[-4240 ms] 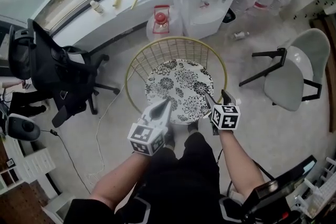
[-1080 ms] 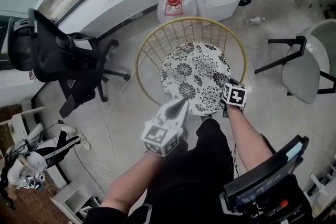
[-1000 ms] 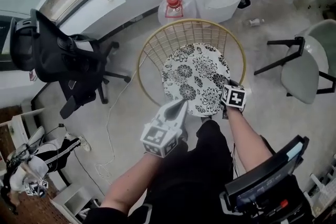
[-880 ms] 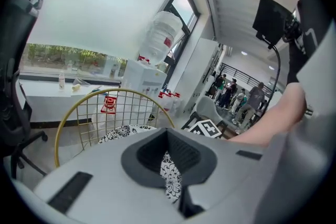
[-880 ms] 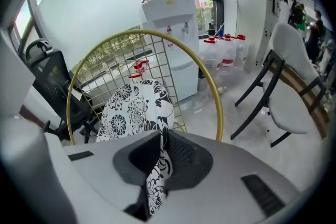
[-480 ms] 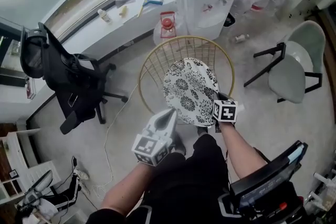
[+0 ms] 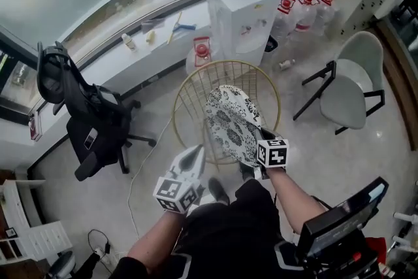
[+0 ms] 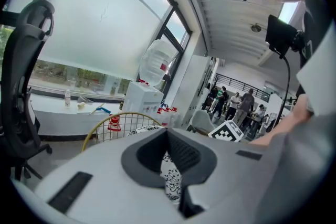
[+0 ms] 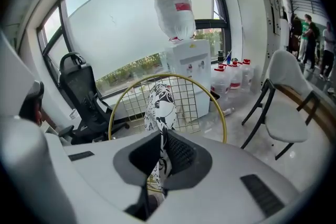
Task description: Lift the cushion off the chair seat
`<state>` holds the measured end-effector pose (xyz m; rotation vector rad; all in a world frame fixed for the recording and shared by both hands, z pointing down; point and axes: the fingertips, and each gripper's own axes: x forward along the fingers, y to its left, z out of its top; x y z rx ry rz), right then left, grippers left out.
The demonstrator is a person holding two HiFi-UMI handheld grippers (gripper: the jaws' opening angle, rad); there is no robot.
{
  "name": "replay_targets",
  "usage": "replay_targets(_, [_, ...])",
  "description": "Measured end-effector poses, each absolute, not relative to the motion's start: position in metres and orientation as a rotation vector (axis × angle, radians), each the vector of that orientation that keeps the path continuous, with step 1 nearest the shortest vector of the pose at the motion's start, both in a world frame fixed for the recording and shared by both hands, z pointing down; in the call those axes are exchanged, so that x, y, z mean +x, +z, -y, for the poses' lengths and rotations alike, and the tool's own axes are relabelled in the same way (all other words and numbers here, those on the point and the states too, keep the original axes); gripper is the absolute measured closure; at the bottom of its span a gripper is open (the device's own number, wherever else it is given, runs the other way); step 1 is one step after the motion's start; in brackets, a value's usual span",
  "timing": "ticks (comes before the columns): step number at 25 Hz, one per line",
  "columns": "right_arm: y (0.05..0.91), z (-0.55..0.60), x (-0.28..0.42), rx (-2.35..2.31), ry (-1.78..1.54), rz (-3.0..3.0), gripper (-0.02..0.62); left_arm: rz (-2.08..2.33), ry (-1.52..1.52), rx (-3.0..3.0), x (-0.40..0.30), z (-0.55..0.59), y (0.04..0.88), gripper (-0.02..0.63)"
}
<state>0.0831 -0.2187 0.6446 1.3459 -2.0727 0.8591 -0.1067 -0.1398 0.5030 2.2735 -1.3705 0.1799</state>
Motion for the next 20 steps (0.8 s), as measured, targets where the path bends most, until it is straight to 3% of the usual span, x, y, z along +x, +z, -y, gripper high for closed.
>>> replay_targets(20, [0.466,0.182,0.105,1.616,0.645,2.293,0.569,1.443,0.085,2.454,-0.121,0.124,0.428,0.601])
